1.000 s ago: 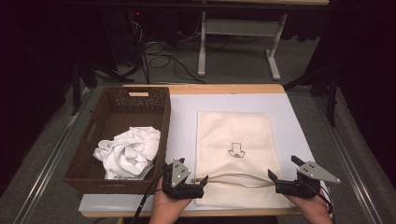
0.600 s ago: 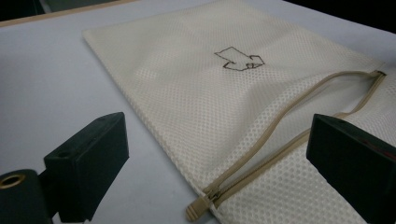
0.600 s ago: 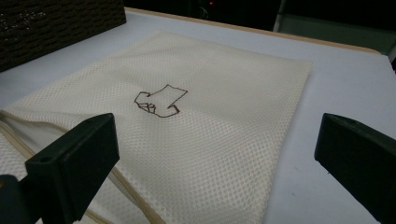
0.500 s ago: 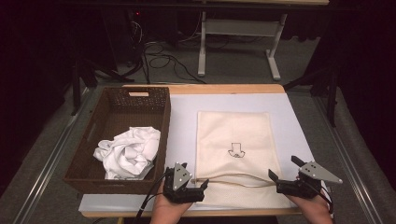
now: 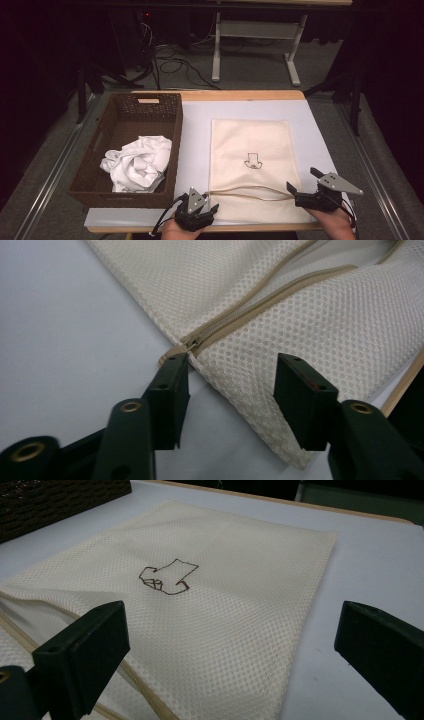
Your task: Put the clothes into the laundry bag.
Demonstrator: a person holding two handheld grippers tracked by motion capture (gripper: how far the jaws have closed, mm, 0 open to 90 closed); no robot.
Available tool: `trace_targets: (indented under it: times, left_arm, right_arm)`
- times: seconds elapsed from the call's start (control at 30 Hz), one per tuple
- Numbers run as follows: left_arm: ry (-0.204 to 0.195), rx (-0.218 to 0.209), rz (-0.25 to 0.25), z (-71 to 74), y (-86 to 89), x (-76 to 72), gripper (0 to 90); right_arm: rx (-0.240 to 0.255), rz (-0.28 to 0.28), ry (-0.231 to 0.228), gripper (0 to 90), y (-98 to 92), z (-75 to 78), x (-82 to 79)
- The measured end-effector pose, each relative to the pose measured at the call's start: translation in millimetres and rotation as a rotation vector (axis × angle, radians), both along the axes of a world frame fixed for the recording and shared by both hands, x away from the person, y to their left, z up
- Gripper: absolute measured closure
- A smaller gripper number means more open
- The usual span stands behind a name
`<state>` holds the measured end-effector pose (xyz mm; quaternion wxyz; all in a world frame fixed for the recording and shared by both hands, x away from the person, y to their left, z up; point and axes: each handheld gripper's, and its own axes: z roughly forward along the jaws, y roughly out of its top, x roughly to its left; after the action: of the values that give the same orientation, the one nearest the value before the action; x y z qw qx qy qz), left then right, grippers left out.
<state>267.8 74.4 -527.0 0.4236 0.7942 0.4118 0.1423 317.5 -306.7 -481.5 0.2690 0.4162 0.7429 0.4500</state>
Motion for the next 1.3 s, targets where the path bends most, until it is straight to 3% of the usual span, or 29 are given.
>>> trace_targets:
  times: [0.17,0.33,0.4,0.5,0.6,0.73,0.9,0.97,1.07,1.17,1.3]
  left_arm:
    - [-0.005,0.012,0.013,-2.3,-5.2,-1.1,61.9]
    - [-0.008,0.017,0.009,-2.2,-4.6,0.4,85.3]
    - [-0.025,0.047,0.048,0.8,-1.8,3.4,86.7]
    - [-0.032,0.048,0.12,0.6,9.6,9.0,86.1]
    - [-0.026,0.016,0.121,-1.2,9.7,9.7,82.6]
    - [-0.031,-0.039,0.08,3.7,9.0,10.2,64.4]
    - [-0.023,-0.104,0.047,7.4,13.2,9.7,56.4]
    - [-0.024,-0.128,0.029,8.3,12.7,9.0,53.9]
    - [-0.019,-0.13,0.016,9.4,12.3,9.0,50.6]
    - [-0.015,-0.129,0.015,9.0,11.8,9.3,51.4]
    - [-0.006,-0.119,0.009,9.2,12.3,10.4,51.4]
  right_arm:
    - [0.0,-0.001,0.009,4.6,0.8,-0.9,0.8]
    - [0.002,-0.001,0.017,9.5,2.1,-1.5,1.4]
    - [0.0,0.002,0.024,13.2,1.4,-1.8,1.5]
    - [0.007,0.004,0.053,21.8,-0.3,-1.2,1.2]
    - [0.015,-0.009,0.056,32.0,-2.4,-0.4,2.0]
    - [0.014,-0.025,0.097,31.3,-1.7,-4.0,25.9]
    - [0.01,-0.098,0.167,34.4,-0.5,-10.2,72.0]
    - [-0.022,-0.123,0.184,34.5,2.8,-12.4,89.7]
    - [-0.044,-0.147,0.223,38.9,5.4,-16.0,113.2]
    - [-0.035,-0.173,0.263,41.2,2.7,-20.9,132.3]
    - [-0.068,-0.161,0.314,44.0,10.9,-28.7,145.0]
